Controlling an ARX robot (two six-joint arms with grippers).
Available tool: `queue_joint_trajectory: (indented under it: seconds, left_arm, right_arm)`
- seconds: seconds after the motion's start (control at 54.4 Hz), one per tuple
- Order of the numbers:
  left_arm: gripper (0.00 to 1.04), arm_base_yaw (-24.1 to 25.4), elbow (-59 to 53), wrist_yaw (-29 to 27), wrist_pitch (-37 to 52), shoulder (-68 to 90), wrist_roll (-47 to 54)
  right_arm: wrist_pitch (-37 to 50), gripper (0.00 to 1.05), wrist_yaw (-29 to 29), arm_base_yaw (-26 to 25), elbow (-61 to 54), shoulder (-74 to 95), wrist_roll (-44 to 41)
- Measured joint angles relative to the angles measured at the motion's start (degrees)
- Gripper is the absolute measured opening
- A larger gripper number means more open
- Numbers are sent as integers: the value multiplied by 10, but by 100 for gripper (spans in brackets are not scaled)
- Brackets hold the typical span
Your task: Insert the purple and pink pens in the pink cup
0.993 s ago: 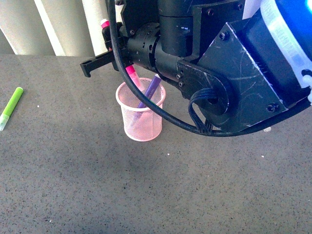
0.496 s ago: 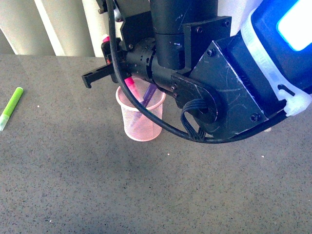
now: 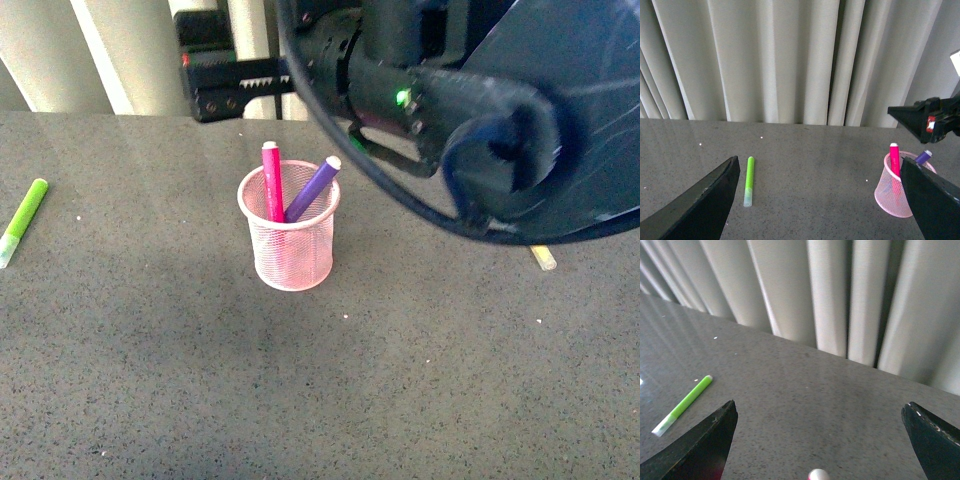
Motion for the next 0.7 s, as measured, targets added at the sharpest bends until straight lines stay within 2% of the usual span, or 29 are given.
queue_joint_trajectory:
  seconds: [0.037, 0.239, 0.349, 0.46, 0.496, 0.533, 0.607, 0.699]
  left_arm:
    - [98, 0, 0, 0, 0, 0, 0]
    - [98, 0, 0, 0, 0, 0, 0]
    - [98, 0, 0, 0, 0, 0, 0]
    - [98, 0, 0, 0, 0, 0, 0]
    - [98, 0, 0, 0, 0, 0, 0]
    - [98, 0, 0, 0, 0, 0, 0]
    - [98, 0, 0, -1, 0, 0, 0]
    - [98, 0, 0, -1, 0, 0, 0]
  right_arm:
    - [-29, 97, 26, -9, -5, -23, 4]
    - [-154, 98, 152, -76, -65, -138, 27]
    - [-160, 98, 167, -100, -86, -166, 32]
    - [-160, 98, 162, -98, -87, -167, 34]
    - [-118, 94, 188, -96, -99, -162, 22]
    - [-9, 85, 228, -98, -139, -161, -11]
    - [116, 71, 218, -111, -215, -184, -43]
    - [163, 57, 202, -134, -278, -229, -57]
